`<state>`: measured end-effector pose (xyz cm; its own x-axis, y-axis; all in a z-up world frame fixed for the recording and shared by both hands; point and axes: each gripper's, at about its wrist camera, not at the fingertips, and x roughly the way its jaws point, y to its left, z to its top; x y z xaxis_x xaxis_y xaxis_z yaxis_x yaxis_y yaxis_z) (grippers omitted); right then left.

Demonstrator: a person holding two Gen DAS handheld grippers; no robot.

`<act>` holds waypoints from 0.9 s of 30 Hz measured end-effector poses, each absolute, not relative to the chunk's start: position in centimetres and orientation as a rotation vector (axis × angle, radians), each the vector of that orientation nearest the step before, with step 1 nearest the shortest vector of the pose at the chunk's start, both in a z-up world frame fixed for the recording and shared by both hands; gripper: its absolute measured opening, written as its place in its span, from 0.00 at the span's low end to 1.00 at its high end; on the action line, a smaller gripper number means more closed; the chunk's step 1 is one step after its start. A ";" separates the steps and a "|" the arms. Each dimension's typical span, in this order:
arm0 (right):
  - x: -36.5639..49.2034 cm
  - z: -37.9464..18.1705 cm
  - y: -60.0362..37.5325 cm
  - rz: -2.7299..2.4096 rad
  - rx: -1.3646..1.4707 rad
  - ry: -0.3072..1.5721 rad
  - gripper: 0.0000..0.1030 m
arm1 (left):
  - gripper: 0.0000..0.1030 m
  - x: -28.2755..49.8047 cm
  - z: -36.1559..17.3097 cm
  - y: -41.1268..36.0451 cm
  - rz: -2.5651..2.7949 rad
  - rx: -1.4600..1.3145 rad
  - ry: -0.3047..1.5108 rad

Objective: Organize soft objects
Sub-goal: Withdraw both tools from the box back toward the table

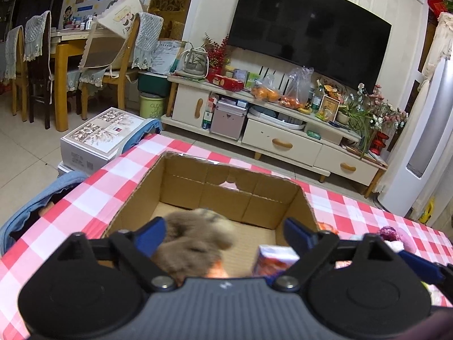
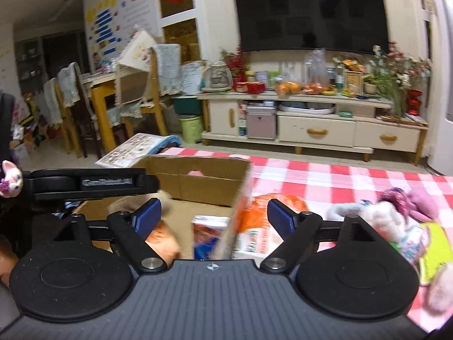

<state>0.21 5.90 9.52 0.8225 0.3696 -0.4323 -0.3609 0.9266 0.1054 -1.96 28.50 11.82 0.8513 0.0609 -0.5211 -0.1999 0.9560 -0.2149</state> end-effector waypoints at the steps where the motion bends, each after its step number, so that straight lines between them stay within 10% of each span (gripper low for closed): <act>1: 0.1 9.5 5.5 0.367 0.024 0.464 1.00 | 0.95 -2.0 11.8 28.4 0.138 -0.266 0.534; 27: -6.4 7.1 -4.3 0.132 0.078 0.462 1.00 | 0.99 -8.8 11.9 22.1 0.063 -0.131 0.402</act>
<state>-6.42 -4.26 7.07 0.8871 0.1442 -0.4385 -0.1088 0.9885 0.1049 -8.81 22.11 11.90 0.9183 0.0355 -0.3943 -0.0874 0.9896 -0.1145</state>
